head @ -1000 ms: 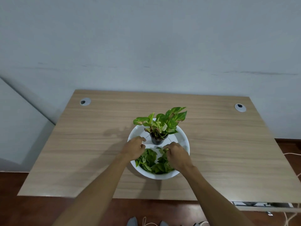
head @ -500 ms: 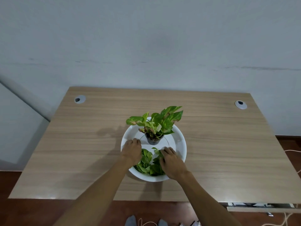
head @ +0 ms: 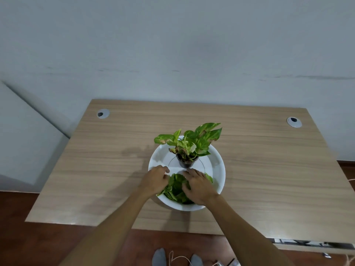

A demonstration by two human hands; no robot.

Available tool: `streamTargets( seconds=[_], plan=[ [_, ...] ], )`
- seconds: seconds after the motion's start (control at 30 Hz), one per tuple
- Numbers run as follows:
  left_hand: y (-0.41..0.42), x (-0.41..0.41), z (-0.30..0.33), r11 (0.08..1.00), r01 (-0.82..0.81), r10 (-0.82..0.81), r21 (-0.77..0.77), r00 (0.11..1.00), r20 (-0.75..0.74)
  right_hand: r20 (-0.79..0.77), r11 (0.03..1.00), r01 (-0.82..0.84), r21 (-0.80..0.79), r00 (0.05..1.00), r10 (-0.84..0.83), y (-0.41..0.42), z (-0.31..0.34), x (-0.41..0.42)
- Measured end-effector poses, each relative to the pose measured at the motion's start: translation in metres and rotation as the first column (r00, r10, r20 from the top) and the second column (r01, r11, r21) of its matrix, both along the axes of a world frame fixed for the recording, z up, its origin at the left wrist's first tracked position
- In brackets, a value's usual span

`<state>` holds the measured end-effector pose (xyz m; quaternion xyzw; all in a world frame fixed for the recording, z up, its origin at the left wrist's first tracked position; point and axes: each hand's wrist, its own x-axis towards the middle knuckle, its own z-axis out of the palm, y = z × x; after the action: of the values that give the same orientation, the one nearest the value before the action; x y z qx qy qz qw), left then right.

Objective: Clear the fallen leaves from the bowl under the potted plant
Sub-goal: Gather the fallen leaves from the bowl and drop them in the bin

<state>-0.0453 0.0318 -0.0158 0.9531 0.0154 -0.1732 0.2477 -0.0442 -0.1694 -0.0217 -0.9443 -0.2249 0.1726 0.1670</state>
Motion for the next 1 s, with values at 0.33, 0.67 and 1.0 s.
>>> streamTargets(
  seconds=[0.33, 0.67, 1.0],
  plan=[
    [0.0, -0.009, -0.018, 0.933, 0.203, -0.227, 0.298, 0.973, 0.047, -0.012, 0.998, -0.036, 0.052, 0.999, 0.037, -0.013, -0.002, -0.026],
    [-0.014, -0.006, -0.019, 0.993, 0.078, -0.073, 0.093, 0.996, -0.051, -0.114, 0.994, 0.072, 0.086, 0.992, -0.062, -0.019, -0.007, -0.017],
    [0.005, 0.015, 0.003, 0.881, -0.284, 0.189, -0.379, 0.945, -0.268, -0.039, 0.968, -0.175, 0.178, 0.982, 0.184, 0.021, 0.014, -0.038]
  ],
)
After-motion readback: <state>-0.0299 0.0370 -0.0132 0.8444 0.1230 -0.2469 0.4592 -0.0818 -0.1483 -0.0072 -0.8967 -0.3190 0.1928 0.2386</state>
